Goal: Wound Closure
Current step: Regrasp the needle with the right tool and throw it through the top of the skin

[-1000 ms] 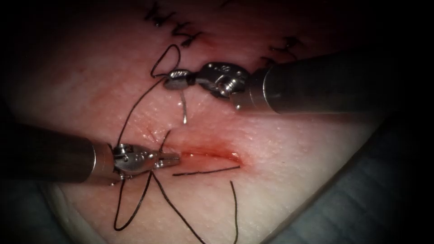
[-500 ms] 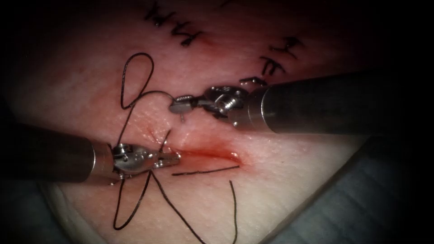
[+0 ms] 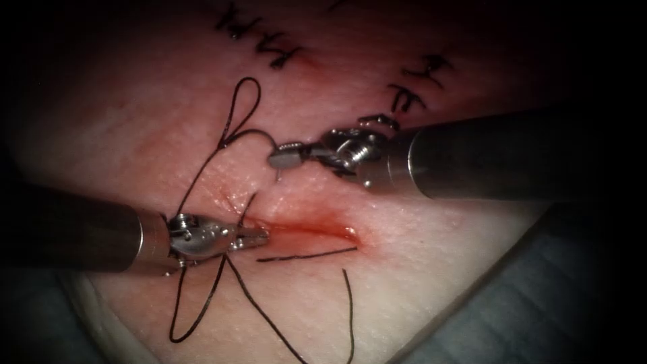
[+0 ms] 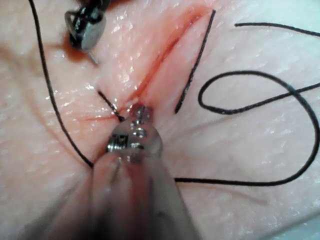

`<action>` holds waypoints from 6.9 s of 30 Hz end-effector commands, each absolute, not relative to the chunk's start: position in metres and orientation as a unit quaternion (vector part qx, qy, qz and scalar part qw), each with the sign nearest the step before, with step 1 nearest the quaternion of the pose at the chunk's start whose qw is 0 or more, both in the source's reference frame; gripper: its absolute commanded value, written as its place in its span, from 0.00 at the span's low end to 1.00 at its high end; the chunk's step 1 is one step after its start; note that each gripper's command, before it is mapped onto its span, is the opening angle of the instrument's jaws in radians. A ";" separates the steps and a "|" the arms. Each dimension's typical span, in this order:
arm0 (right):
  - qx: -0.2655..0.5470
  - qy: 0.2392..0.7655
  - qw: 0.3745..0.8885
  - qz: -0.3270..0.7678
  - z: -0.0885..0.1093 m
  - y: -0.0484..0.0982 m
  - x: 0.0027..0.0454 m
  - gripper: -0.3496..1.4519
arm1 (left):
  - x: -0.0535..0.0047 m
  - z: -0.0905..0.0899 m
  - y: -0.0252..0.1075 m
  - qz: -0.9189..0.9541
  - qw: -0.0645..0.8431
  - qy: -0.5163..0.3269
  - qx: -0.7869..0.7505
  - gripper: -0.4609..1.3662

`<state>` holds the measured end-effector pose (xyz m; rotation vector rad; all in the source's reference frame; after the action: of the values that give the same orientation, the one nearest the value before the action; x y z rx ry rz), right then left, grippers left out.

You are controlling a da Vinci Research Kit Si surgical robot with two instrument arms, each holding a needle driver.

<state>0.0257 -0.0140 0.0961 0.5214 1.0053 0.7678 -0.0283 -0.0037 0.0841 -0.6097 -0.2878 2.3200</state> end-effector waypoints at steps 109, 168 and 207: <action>0.459 0.345 0.609 0.547 0.097 -0.022 0.0296 0.00 | -0.0275 0.084 -0.003 0.897 0.352 -0.111 -0.244 0.06; 0.011 0.488 0.869 0.078 0.091 -0.015 0.0325 0.76 | -0.0242 0.088 -0.005 0.893 0.362 -0.115 -0.240 0.06; 0.323 0.423 0.678 0.507 0.097 -0.016 0.0314 0.00 | -0.0246 0.086 -0.004 0.893 0.362 -0.121 -0.240 0.06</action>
<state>0.0314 -0.0167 0.0969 0.7479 0.9370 1.1529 -0.0245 -0.0042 0.0864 -0.6120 -0.3010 2.2962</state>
